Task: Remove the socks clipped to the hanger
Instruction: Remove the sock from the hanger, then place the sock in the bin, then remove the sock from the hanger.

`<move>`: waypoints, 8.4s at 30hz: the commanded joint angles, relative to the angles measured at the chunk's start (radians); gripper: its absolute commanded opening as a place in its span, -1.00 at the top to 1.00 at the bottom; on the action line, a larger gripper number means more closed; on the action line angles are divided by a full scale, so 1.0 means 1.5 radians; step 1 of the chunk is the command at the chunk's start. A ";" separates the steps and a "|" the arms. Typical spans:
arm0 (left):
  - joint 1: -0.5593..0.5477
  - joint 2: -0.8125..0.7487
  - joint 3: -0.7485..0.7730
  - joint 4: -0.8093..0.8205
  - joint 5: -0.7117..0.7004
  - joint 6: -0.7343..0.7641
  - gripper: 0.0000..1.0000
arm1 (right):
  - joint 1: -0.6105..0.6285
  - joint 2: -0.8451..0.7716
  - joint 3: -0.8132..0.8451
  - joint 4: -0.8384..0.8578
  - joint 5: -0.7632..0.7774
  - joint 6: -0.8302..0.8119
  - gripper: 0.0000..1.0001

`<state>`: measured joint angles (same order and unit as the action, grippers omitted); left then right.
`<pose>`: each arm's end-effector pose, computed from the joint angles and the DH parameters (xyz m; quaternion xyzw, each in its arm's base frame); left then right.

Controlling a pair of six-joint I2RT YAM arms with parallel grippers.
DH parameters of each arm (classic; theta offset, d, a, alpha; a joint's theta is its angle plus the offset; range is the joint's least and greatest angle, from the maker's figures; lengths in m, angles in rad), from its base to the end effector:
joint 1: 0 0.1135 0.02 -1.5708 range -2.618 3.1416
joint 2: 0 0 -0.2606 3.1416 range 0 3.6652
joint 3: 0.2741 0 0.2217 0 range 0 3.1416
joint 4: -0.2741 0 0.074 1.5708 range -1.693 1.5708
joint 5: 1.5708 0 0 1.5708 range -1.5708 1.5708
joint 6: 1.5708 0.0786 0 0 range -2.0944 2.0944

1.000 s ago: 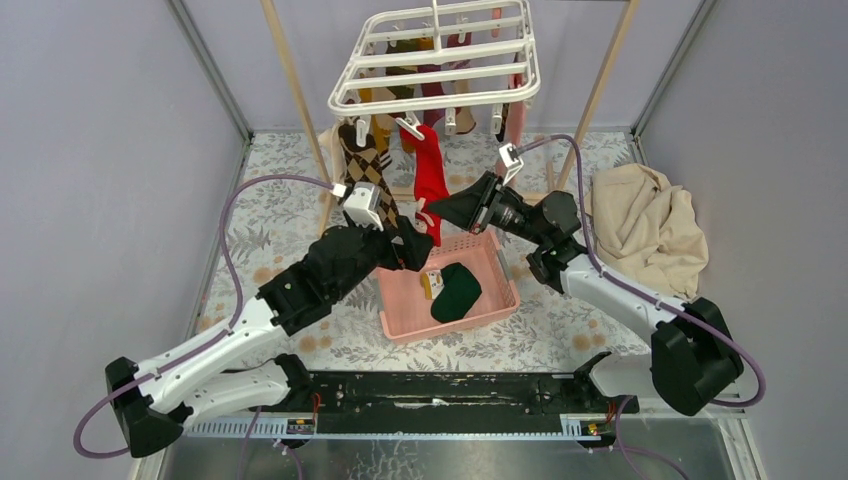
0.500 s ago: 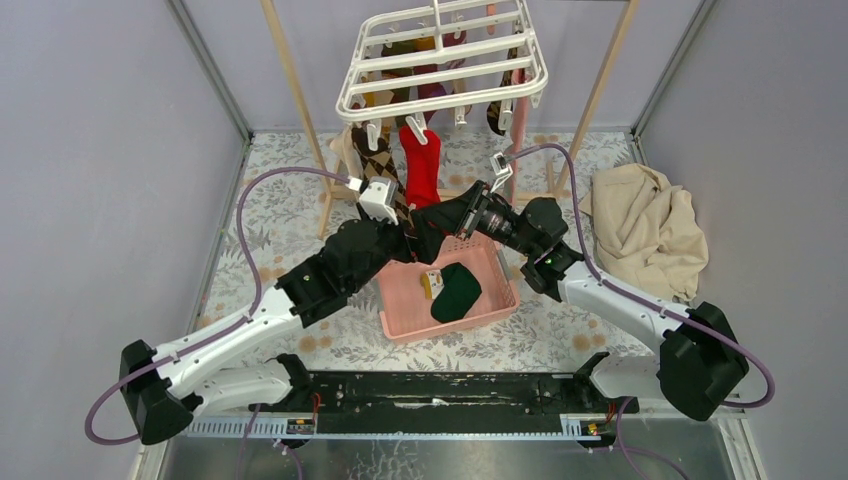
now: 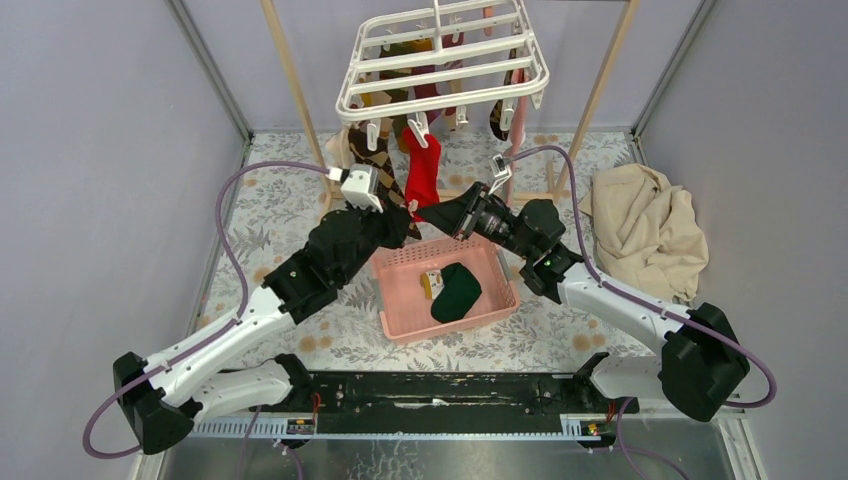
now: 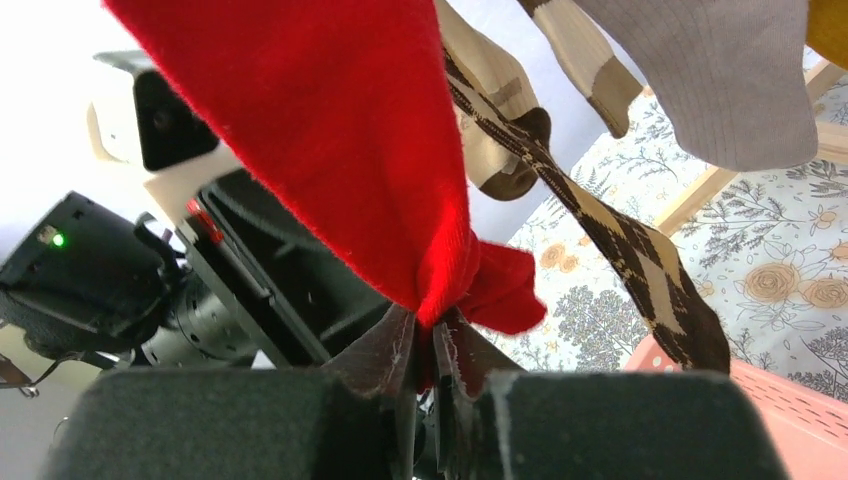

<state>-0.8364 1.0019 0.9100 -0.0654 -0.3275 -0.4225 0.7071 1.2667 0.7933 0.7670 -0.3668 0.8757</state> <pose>0.1824 -0.1643 0.3500 0.0506 0.7560 -0.2770 0.5909 0.2100 0.2165 0.3609 -0.0966 0.5963 0.6380 0.4776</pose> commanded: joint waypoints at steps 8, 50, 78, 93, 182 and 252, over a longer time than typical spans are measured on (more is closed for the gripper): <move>0.142 0.004 0.152 -0.105 0.121 -0.002 0.79 | 0.013 -0.027 0.068 -0.127 0.016 -0.107 0.27; 0.301 -0.010 0.285 -0.367 0.270 -0.009 0.60 | 0.087 0.056 0.506 -0.445 0.126 -0.497 -0.15; 0.510 0.067 0.310 -0.338 0.580 -0.006 0.63 | 0.102 0.162 0.629 -0.481 0.335 -0.551 -0.23; 0.510 0.061 0.293 -0.338 0.598 -0.001 0.64 | 0.102 0.165 0.621 -0.450 0.393 -0.563 -0.24; 0.187 -0.003 0.016 -0.266 0.369 -0.113 0.57 | 0.102 -0.176 0.130 -0.479 0.447 -0.482 -0.99; 0.174 -0.087 -0.187 -0.166 0.391 -0.182 -0.97 | 0.026 0.036 0.061 -0.212 0.164 -0.433 -0.97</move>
<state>-0.5705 0.9115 0.6159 -0.3088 0.2790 -0.6811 0.7521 1.3048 0.8715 0.3439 -0.0723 0.2119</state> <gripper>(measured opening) 0.986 0.993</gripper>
